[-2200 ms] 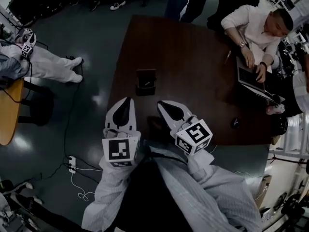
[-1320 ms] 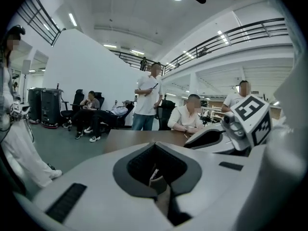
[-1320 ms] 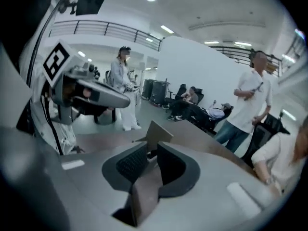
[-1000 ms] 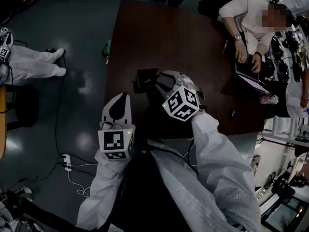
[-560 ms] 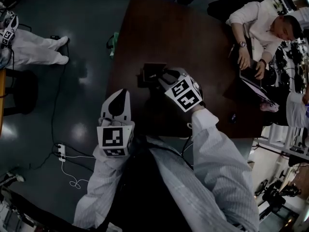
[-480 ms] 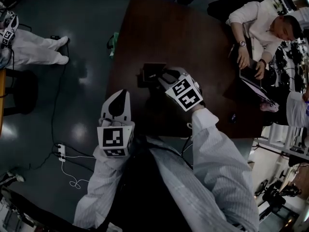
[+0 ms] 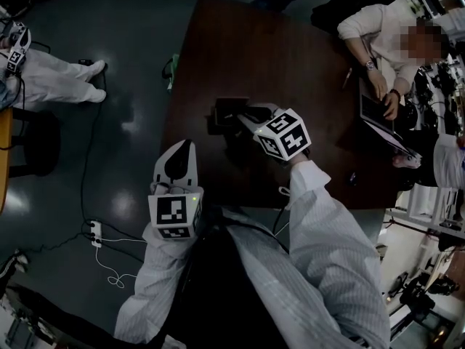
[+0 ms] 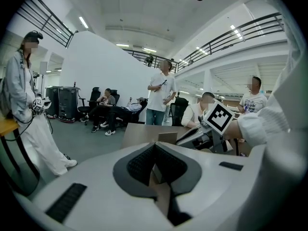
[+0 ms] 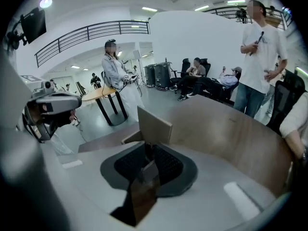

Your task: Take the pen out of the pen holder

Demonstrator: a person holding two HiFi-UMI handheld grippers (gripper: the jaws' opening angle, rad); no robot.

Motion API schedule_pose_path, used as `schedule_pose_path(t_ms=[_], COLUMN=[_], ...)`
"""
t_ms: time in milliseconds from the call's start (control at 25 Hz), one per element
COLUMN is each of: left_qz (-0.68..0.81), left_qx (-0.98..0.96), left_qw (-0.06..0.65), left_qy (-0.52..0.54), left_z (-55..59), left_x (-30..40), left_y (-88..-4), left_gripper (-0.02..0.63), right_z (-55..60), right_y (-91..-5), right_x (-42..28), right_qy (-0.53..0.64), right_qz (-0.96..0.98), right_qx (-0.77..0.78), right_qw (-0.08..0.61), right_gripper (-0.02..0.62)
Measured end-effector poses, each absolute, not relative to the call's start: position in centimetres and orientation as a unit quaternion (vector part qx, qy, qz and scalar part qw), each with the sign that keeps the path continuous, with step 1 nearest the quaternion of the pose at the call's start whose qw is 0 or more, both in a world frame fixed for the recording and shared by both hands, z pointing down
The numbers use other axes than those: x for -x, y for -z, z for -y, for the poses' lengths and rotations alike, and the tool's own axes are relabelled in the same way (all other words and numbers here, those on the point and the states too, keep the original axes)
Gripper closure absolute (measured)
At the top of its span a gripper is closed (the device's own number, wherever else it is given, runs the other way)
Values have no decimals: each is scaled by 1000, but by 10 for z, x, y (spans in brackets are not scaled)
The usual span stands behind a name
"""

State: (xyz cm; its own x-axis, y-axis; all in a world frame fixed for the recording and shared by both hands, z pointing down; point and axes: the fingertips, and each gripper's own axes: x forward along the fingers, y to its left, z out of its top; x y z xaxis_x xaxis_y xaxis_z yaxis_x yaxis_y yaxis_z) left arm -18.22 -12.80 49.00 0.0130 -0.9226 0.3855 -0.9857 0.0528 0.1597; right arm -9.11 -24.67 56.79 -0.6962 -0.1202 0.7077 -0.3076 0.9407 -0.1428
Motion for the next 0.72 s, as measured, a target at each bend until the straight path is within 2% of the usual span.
schedule_pose_path(t_ms=[360, 720], left_qz=[702, 691], left_qx=[-682, -704], left_qw=[192, 155], left_qy=[-72, -57], left_z=[123, 130], left_x=[183, 165], left_y=[-485, -447], left_gripper=[601, 601], right_z=[242, 232], right_y=[-557, -466], right_x=[89, 67], right_qy=[-111, -135], right_qz=[924, 952], right_qx=[-125, -164], right_qw=[345, 220], right_gripper=[549, 549])
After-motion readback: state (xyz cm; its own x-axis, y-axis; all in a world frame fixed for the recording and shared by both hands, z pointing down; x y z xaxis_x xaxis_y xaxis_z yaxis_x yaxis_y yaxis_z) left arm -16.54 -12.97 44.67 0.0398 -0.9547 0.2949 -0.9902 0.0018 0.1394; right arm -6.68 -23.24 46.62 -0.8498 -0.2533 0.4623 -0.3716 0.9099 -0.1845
